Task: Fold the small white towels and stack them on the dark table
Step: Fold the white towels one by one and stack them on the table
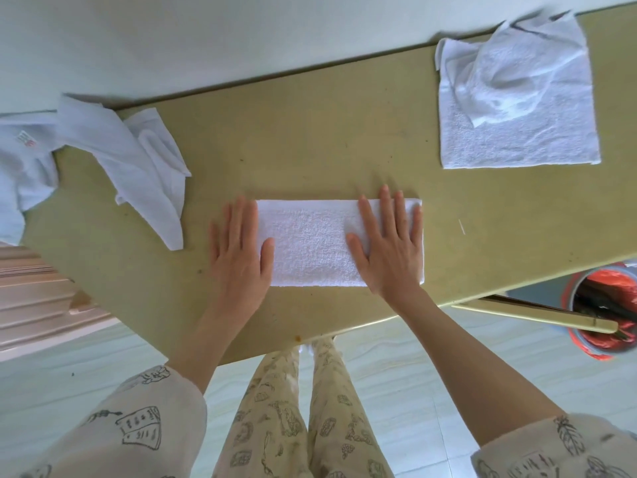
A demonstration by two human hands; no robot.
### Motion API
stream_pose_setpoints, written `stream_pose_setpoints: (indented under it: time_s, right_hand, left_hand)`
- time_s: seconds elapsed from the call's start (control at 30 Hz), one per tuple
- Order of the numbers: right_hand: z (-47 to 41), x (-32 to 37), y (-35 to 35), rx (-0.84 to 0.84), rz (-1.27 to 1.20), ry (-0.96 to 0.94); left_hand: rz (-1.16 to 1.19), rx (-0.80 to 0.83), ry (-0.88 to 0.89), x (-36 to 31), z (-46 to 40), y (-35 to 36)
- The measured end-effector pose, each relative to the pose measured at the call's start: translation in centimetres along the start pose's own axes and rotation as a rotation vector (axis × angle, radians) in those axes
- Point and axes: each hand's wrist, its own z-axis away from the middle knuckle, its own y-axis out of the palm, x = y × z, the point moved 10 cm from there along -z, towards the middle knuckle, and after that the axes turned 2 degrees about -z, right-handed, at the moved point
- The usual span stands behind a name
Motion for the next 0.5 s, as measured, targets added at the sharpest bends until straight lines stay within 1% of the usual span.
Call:
stream_pose_setpoints:
  time_s: [0.07,0.1,0.17,0.2,0.27,0.37,0.5]
  right_hand:
    - [0.2,0.4,-0.8,-0.05,-0.045,0.005]
    - [0.3,0.9,-1.3,-0.079,-0.073,0.001]
    - [0.7,3.0,-1.9,-0.114,-0.108,-0.048]
    - [0.8,4.2,-1.9,-0.116,-0.105,-0.084]
    - [1.0,5.6,-1.2,-0.094,-0.072,-0.12]
    - [0.8,5.1,0.0,-0.056,-0.042,-0.085]
    - [0.9,4.7,0.7,-0.041,-0.015,-0.09]
  left_hand:
    - [0.026,-0.086,-0.18,1.4,0.8,-1.8]
    - [0.036,-0.093,-0.277,2.0,1.1,-2.3]
    - [0.087,-0.008,-0.45,2.9,1.5,-1.7]
    - [0.109,0.046,-0.505,3.0,1.5,-1.2]
    - [0.152,0.119,-0.562,3.0,1.4,-0.4]
    - [0.261,0.212,-0.636,3.5,1.0,1.4]
    - [0.272,0.253,-0.61,2.8,0.0,1.3]
